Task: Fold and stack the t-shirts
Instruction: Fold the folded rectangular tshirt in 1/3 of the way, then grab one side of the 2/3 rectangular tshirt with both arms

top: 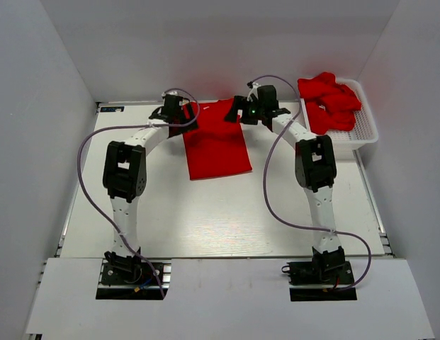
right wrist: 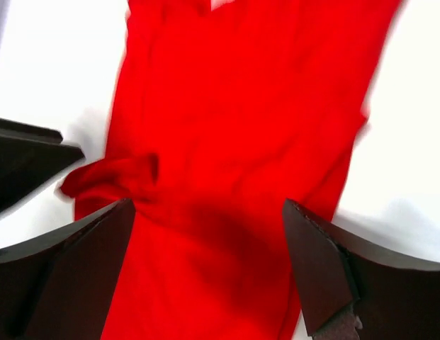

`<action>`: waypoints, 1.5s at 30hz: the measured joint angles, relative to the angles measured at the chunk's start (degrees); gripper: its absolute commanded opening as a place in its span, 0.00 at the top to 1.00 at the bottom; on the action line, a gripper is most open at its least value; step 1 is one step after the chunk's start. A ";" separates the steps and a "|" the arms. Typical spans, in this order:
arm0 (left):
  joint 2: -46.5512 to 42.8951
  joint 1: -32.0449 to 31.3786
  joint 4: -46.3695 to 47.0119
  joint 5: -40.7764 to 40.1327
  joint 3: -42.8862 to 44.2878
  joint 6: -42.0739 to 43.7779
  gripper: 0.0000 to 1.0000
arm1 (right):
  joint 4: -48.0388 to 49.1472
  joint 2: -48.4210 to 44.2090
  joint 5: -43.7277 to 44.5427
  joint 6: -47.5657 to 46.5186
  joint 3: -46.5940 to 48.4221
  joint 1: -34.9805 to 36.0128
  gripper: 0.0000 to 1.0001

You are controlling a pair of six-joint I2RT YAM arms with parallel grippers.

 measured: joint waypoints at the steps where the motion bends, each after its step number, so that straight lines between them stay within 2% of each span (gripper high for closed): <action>1: 1.57 1.09 -0.59 -0.31 3.43 -0.26 0.00 | 0.57 1.33 -0.79 0.68 2.32 -0.48 0.10; 4: 2.14 3.19 -0.92 -0.79 7.61 -0.35 0.00 | 1.46 1.11 -2.38 1.01 2.99 -1.73 0.10; 6: 0.42 4.44 -0.57 -0.68 7.19 0.11 0.00 | 2.67 -1.73 -2.67 0.61 -0.85 -2.47 0.10; 10: -7.89 4.50 2.51 1.57 -3.98 1.95 0.00 | 2.89 -11.98 -3.10 -1.27 -14.84 -3.06 0.10; 15: -15.43 2.14 5.20 8.50 -17.20 3.45 0.00 | 2.73 -23.06 -3.30 -2.71 -29.14 -2.58 0.10; 19: -17.53 -0.52 6.38 13.51 -25.99 3.67 0.00 | 2.97 -27.32 -3.32 -3.37 -37.03 -2.34 0.10; 23: -17.44 -2.86 5.68 15.26 -29.81 3.67 0.00 | 2.67 -27.63 -3.65 -3.54 -42.38 -2.38 0.10; 32: -17.44 -5.18 5.84 14.67 -31.67 3.78 0.00 | 3.02 -25.16 -7.98 -3.32 -45.38 -2.36 0.10; 40: -18.18 -5.18 10.16 14.88 -34.56 3.76 0.00 | 4.42 -24.11 -9.84 -2.93 -45.79 -2.38 0.10; 45: -18.21 -4.98 13.53 16.87 -35.91 3.82 0.06 | 5.70 -23.91 -10.58 -2.43 -46.01 -2.36 0.10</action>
